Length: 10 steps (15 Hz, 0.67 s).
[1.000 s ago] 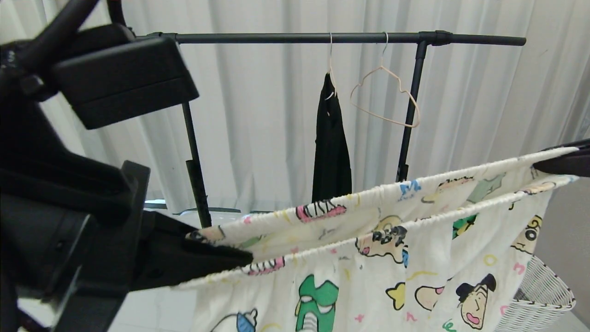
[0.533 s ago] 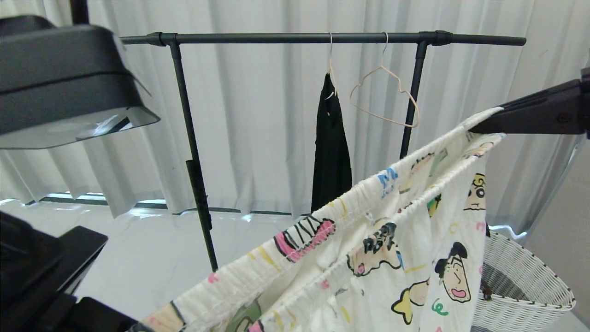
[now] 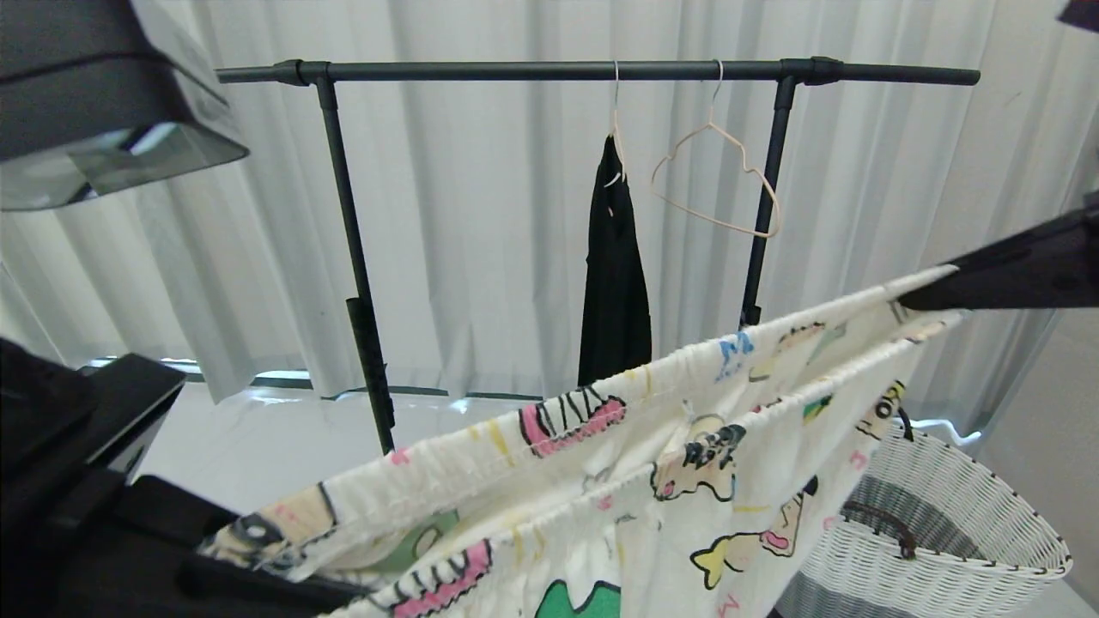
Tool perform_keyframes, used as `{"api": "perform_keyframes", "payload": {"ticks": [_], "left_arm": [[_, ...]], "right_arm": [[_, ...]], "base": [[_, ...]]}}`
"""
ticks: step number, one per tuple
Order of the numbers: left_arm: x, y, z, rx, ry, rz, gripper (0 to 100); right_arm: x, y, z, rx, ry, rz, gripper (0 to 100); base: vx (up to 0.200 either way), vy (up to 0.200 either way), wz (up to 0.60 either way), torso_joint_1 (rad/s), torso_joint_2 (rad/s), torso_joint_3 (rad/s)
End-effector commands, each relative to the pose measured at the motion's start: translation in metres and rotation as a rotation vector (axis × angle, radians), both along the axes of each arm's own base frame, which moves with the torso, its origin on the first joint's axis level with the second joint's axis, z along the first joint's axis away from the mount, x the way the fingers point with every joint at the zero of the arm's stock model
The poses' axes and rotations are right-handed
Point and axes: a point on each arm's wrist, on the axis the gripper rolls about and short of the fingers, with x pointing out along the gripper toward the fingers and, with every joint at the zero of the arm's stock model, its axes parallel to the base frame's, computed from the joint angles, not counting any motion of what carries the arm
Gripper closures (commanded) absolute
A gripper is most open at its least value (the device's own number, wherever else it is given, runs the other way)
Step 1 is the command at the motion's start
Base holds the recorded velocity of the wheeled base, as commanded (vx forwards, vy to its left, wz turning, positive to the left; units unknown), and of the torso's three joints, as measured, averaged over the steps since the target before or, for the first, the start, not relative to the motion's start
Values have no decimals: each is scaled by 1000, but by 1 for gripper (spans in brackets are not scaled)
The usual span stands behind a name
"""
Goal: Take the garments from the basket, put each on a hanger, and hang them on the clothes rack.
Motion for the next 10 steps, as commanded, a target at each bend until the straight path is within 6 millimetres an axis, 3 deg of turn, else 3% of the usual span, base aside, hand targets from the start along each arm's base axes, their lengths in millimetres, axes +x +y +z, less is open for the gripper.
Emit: {"api": "perform_keyframes", "payload": {"ticks": [1, 2, 4, 10], "left_arm": [[23, -7, -1, 28, -41, 37, 100], [38, -18, -3, 45, -47, 43, 100], [50, -30, -5, 62, -43, 51, 100], [52, -29, -5, 113, -112, 104, 100]], "right_arm": [[-26, -32, 7, 4, -2, -11, 100], [-38, -43, 4, -23, 25, -2, 100], [-47, -47, 3, -37, 38, 33, 100], [-43, -42, 2, -44, 42, 38, 100]], "base": [[0, 0, 0, 0, 0, 0], [0, 0, 0, 0, 0, 0], [0, 0, 0, 0, 0, 0], [0, 0, 0, 0, 0, 0]]}}
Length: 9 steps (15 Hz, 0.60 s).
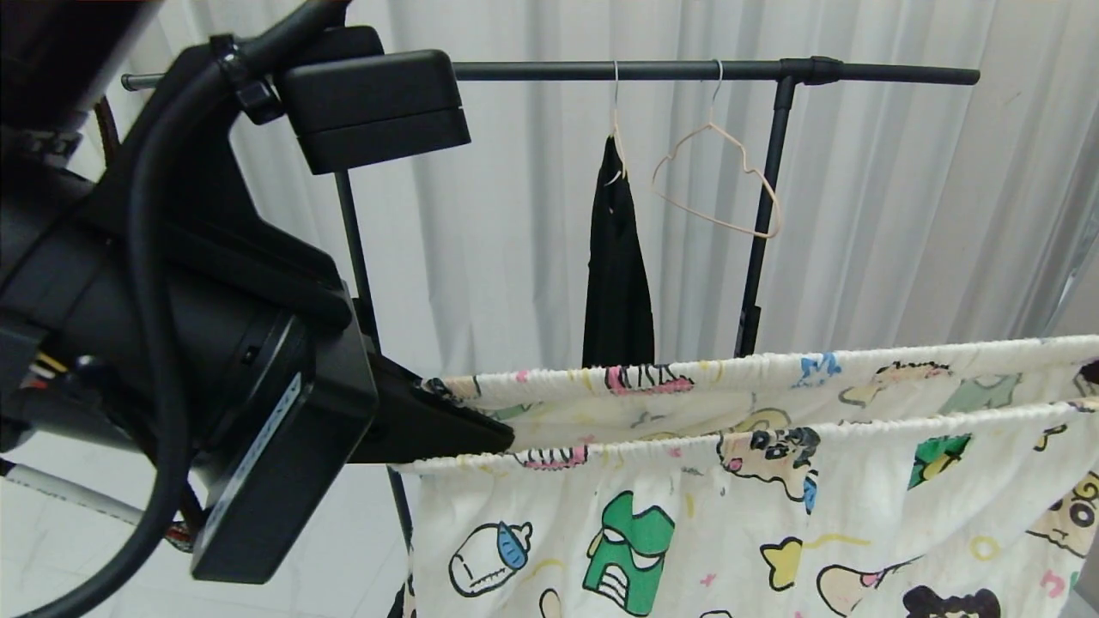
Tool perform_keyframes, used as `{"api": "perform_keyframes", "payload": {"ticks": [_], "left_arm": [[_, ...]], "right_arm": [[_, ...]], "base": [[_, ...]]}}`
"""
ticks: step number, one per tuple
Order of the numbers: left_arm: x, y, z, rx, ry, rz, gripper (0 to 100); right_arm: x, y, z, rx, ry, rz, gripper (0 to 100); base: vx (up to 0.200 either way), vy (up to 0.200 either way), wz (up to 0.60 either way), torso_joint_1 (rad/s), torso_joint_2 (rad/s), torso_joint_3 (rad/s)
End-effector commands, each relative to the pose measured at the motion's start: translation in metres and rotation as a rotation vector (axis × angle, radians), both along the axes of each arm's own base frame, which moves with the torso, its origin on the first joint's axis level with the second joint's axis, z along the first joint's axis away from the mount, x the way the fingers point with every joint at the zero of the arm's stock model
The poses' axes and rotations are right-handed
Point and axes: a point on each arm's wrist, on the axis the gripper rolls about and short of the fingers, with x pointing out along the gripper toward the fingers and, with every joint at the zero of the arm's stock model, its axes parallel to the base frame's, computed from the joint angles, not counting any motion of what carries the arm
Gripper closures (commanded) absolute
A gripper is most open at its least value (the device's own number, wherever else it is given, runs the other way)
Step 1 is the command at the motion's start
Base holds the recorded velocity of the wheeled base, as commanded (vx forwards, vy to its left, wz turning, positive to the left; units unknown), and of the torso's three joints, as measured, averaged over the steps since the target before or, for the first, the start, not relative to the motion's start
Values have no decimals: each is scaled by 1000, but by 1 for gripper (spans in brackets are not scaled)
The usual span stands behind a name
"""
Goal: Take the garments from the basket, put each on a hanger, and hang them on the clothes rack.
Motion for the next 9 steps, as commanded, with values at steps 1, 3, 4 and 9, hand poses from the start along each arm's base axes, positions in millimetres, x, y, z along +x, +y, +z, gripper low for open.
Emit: {"api": "perform_keyframes", "payload": {"ticks": [1, 3, 4, 9], "left_arm": [[0, 0, 1, -2, -4, 2, 100], [0, 0, 0, 4, -7, -2, 100], [1, -1, -1, 8, -4, -1, 100], [-1, 16, -10, 104, -57, 130, 100]], "right_arm": [[2, 2, -1, -8, 6, 1, 0], [2, 2, -1, -10, 6, 0, 0], [2, 2, -2, -10, 8, -1, 0], [11, -11, -16, -137, -38, -252, 0]], "base": [[0, 0, 0, 0, 0, 0], [0, 0, 0, 0, 0, 0], [0, 0, 0, 0, 0, 0], [0, 0, 0, 0, 0, 0]]}}
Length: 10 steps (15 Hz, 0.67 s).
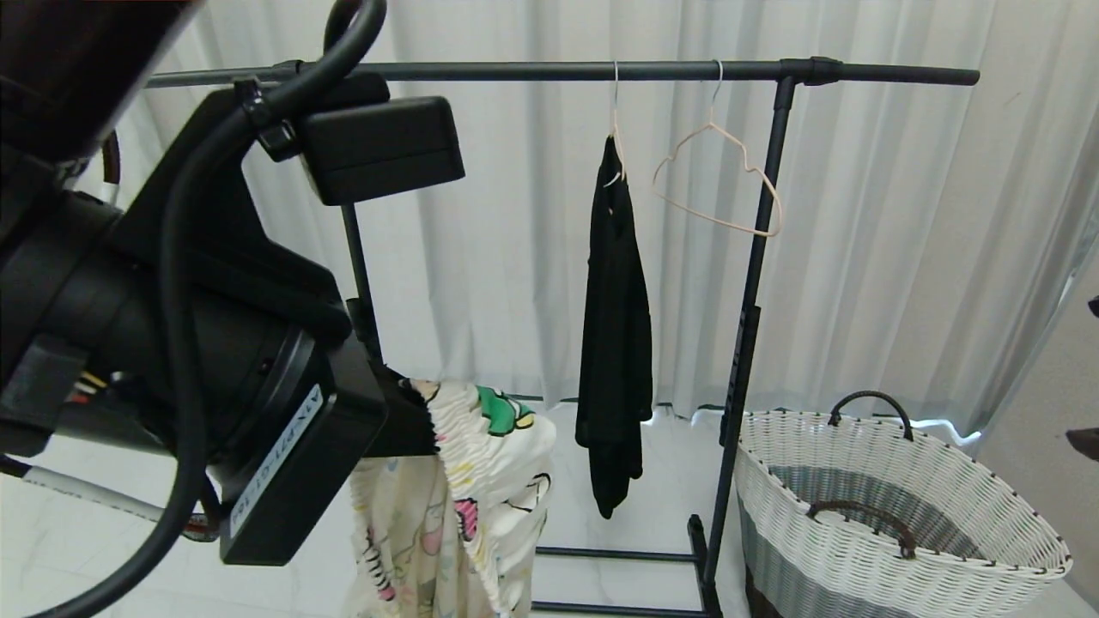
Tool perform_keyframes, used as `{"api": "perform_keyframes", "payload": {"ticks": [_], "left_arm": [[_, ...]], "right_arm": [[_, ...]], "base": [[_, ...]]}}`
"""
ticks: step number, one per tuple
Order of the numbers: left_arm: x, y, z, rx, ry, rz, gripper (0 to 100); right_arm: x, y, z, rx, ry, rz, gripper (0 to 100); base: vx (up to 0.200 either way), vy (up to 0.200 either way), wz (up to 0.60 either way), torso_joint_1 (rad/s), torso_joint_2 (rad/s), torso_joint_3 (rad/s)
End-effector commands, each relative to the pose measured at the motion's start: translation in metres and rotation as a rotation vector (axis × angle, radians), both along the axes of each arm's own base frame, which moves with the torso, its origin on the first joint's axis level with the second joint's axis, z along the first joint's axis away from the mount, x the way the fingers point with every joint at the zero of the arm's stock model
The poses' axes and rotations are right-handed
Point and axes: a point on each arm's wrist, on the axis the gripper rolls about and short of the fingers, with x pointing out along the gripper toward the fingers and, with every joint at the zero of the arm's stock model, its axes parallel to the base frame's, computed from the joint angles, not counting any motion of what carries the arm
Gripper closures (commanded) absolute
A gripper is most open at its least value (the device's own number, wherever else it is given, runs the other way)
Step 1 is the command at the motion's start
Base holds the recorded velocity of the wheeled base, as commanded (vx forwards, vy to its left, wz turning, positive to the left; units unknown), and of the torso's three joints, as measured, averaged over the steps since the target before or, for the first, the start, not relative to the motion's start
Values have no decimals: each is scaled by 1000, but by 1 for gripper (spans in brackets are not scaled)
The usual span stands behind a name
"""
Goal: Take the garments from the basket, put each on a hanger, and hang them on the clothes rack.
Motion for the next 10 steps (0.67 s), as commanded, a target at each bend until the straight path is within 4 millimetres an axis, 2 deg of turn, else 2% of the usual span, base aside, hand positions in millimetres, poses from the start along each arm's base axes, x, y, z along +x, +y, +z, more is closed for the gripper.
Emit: {"api": "perform_keyframes", "payload": {"ticks": [1, 2, 4, 5, 8, 10], "left_arm": [[-7, 27, -7, 51, -39, 121, 100], [-16, 48, -11, 44, -49, 185, 100], [-34, 89, -28, 48, -102, 359, 100], [-40, 103, -38, 75, -144, 451, 100], [-46, 129, -55, 122, -270, 722, 100], [-52, 140, -60, 137, -274, 823, 100]], "right_arm": [[6, -17, -17, -146, -35, -256, 0], [9, -26, -28, -220, -41, -387, 0], [8, -38, -45, -190, -30, -482, 0], [10, -38, -56, -160, -46, -508, 0], [18, -38, -88, -48, -156, -564, 0], [13, -43, -103, -68, -192, -549, 0]], "base": [[0, 0, 0, 0, 0, 0], [0, 0, 0, 0, 0, 0], [0, 0, 0, 0, 0, 0], [0, 0, 0, 0, 0, 0], [0, 0, 0, 0, 0, 0], [0, 0, 0, 0, 0, 0]]}}
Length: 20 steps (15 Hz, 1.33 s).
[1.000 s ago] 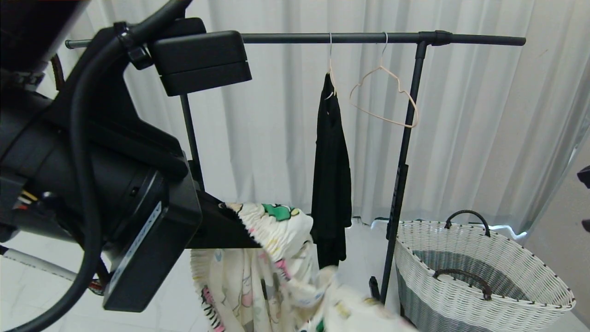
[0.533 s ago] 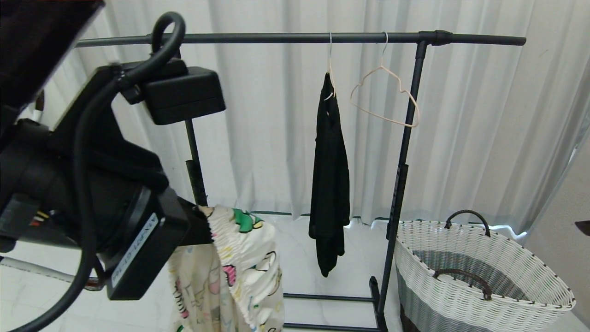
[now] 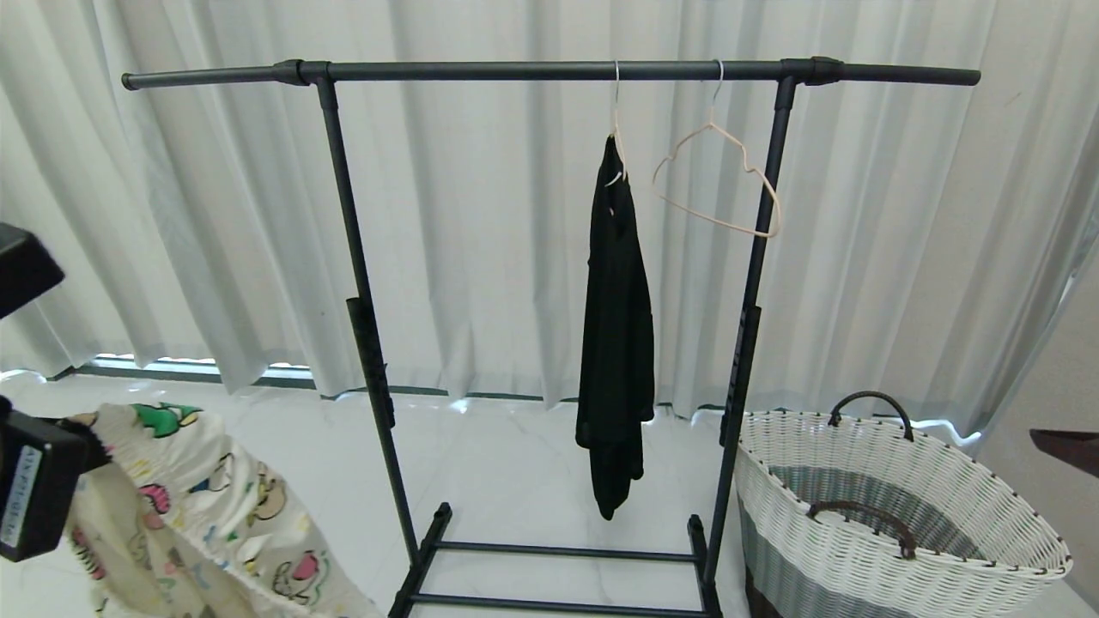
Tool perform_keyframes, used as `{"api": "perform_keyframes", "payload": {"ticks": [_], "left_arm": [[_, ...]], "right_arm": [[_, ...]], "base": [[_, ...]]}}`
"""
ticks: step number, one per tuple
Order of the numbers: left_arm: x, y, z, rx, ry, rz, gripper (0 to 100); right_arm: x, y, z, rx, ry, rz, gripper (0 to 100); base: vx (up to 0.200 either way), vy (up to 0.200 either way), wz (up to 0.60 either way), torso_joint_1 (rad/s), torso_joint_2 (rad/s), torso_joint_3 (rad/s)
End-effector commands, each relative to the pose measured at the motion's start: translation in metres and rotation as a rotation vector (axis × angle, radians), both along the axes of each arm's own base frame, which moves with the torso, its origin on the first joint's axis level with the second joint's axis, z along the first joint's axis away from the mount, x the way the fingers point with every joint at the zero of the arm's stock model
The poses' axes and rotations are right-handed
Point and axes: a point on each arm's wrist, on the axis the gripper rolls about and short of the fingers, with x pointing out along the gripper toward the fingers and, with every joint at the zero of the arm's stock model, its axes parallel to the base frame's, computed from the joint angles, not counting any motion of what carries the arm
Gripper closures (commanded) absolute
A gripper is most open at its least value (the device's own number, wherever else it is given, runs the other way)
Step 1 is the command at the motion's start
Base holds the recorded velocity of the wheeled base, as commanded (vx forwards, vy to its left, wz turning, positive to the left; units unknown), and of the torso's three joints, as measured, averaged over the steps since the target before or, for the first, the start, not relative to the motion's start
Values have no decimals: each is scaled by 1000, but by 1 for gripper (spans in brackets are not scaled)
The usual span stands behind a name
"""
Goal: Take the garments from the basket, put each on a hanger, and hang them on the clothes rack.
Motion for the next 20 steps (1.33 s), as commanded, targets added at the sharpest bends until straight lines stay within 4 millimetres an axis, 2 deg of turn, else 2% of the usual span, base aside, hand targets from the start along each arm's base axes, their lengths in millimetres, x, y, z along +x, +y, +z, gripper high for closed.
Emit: {"api": "perform_keyframes", "payload": {"ticks": [1, 6, 10, 16, 20], "left_arm": [[-22, 15, -7, -1, -41, 104, 100], [-40, 18, -23, 7, -35, 101, 100], [-45, 19, -25, 30, -42, 85, 100], [-59, 22, -39, 115, -41, 53, 100], [-52, 21, -40, 104, -97, 60, 100]], "right_arm": [[-16, -12, -21, -26, -31, -2, 0], [-10, -11, -27, 22, -107, 1, 0], [-8, -10, -26, 108, -112, -29, 0], [5, -4, -30, 181, -72, -83, 0], [5, -4, -31, 191, -67, -78, 0]], "base": [[0, 0, 0, 0, 0, 0], [0, 0, 0, 0, 0, 0], [0, 0, 0, 31, -140, -143], [0, 0, 0, 169, -471, -282], [0, 0, 0, 194, -474, -281]]}}
